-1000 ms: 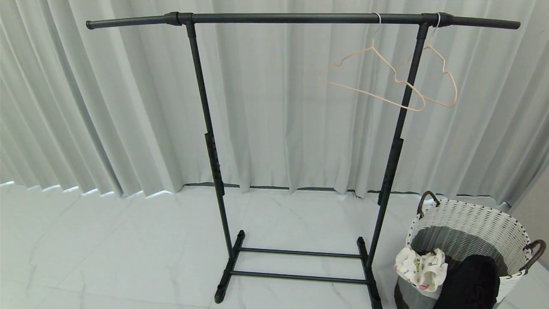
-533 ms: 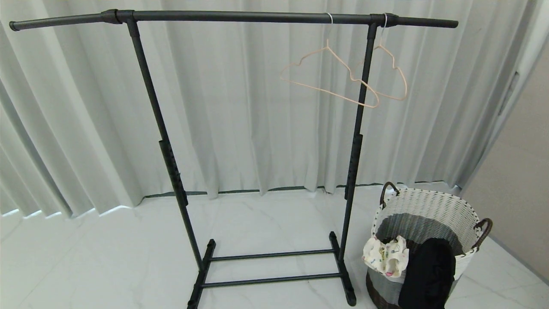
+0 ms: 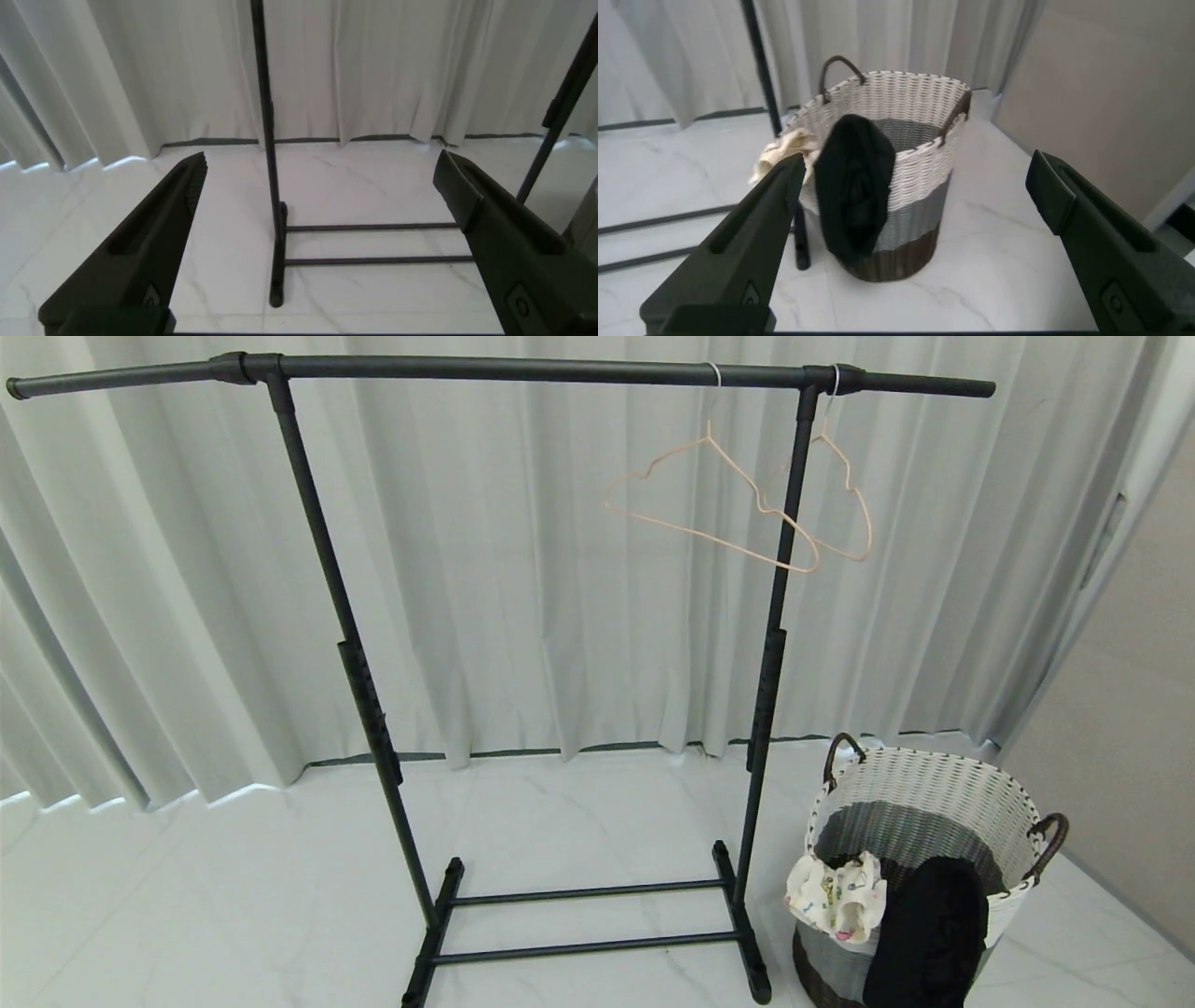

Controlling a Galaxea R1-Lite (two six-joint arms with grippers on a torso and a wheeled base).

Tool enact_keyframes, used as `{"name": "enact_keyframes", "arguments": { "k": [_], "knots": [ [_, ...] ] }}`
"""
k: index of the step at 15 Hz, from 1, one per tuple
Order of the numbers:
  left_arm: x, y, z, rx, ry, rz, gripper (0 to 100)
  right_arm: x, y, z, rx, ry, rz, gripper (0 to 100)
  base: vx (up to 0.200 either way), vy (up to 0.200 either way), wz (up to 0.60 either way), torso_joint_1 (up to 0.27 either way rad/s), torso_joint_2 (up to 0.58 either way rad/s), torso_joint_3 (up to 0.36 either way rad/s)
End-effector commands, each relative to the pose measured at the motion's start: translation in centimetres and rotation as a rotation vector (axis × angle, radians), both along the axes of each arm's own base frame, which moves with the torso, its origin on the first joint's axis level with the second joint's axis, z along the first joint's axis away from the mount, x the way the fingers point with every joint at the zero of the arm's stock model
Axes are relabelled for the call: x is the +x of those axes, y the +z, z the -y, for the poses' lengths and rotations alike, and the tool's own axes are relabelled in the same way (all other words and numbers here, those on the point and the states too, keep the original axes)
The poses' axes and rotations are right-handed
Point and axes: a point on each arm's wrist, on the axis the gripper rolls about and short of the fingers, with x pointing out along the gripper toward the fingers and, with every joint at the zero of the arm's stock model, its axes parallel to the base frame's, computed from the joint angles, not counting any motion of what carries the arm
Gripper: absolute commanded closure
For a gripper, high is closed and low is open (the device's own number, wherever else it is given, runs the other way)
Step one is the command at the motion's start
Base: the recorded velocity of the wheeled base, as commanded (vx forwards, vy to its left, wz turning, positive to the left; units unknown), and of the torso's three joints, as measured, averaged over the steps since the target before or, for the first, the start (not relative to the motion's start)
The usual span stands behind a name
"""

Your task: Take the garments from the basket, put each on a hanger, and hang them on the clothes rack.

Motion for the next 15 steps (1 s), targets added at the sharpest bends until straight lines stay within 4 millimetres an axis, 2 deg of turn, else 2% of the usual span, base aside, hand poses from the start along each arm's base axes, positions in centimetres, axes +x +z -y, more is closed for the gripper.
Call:
{"name": "enact_keyframes", "arguments": {
  "k": [1, 4, 6, 13, 15],
  "knots": [
    [0.0, 0.01, 0.0, 0.001, 0.001, 0.001, 0, 0.0, 0.0, 0.0, 0.0, 0.001, 0.0, 0, 0.0, -0.2, 0.0, 0.012, 0.0, -0.002],
    [0.0, 0.01, 0.0, 0.001, 0.001, 0.001, 0, 0.0, 0.0, 0.0, 0.002, 0.001, 0.0, 0, 0.0, -0.2, 0.0, 0.004, 0.0, 0.005],
    [0.0, 0.01, 0.0, -0.002, 0.001, 0.001, 0, 0.0, 0.0, 0.0, 0.002, 0.001, 0.0, 0, 0.0, 0.0, 0.0, 0.0, 0.0, 0.0],
    [0.0, 0.01, 0.0, -0.006, 0.001, 0.001, 0, 0.01, 0.0, 0.0, 0.005, 0.003, -0.001, 0, 0.2, 0.0, 0.0, 0.0, 0.0, 0.002],
    [0.0, 0.01, 0.0, -0.004, 0.001, 0.001, 0, 0.02, 0.02, 0.0, -0.006, 0.003, -0.001, 0, 0.0, 0.0, 0.0, 0.0, 0.0, 0.0]
  ]
}}
